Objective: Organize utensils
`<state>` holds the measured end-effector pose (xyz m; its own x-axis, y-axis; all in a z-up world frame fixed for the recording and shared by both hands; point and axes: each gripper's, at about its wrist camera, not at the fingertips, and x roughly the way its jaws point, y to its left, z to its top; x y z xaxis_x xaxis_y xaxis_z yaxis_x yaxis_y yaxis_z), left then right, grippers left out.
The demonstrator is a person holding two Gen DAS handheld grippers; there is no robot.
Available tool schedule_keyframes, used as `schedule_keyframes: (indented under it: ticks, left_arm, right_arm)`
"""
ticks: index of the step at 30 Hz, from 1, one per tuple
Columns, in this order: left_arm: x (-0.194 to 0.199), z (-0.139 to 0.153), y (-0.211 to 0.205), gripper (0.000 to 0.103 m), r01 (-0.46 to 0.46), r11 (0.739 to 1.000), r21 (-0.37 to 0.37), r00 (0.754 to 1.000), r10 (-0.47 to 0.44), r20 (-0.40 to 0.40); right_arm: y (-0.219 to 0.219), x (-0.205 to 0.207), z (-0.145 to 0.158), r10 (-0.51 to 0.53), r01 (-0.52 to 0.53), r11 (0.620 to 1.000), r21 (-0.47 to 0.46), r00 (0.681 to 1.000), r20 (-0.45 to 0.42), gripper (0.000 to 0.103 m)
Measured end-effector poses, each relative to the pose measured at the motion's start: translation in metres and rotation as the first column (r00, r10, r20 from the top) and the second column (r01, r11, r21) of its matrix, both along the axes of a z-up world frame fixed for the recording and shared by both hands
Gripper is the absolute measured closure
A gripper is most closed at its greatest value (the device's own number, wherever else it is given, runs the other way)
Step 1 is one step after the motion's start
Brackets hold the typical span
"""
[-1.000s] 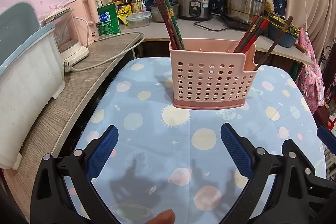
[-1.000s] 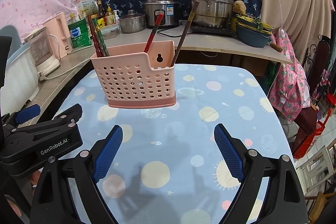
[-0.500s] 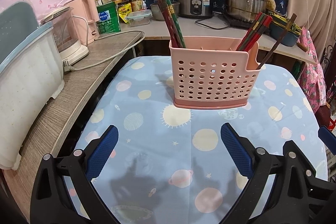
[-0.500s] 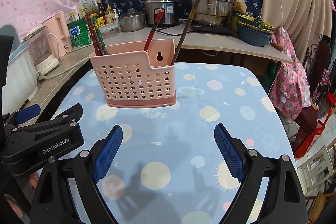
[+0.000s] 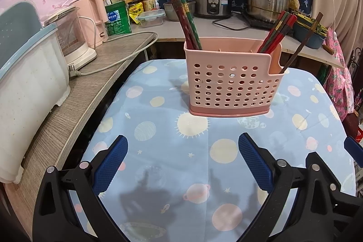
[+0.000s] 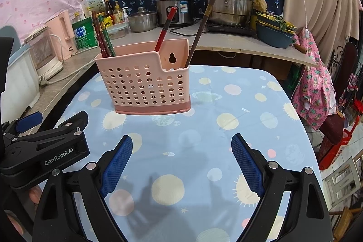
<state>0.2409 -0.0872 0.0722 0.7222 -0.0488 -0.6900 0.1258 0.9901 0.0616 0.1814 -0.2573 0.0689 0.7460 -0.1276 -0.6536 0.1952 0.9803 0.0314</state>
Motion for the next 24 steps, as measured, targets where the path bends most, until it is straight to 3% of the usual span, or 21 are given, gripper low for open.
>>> schedule_keyframes:
  ticks: [24]
  left_arm:
    - [-0.0018,0.0058,-0.0006,0.009,-0.006,1.0,0.016,1.0,0.005,0.025]
  right_arm:
    - [0.0014,-0.0005,0.0017,-0.001,0.001,1.0,0.002,1.0,0.009,0.018]
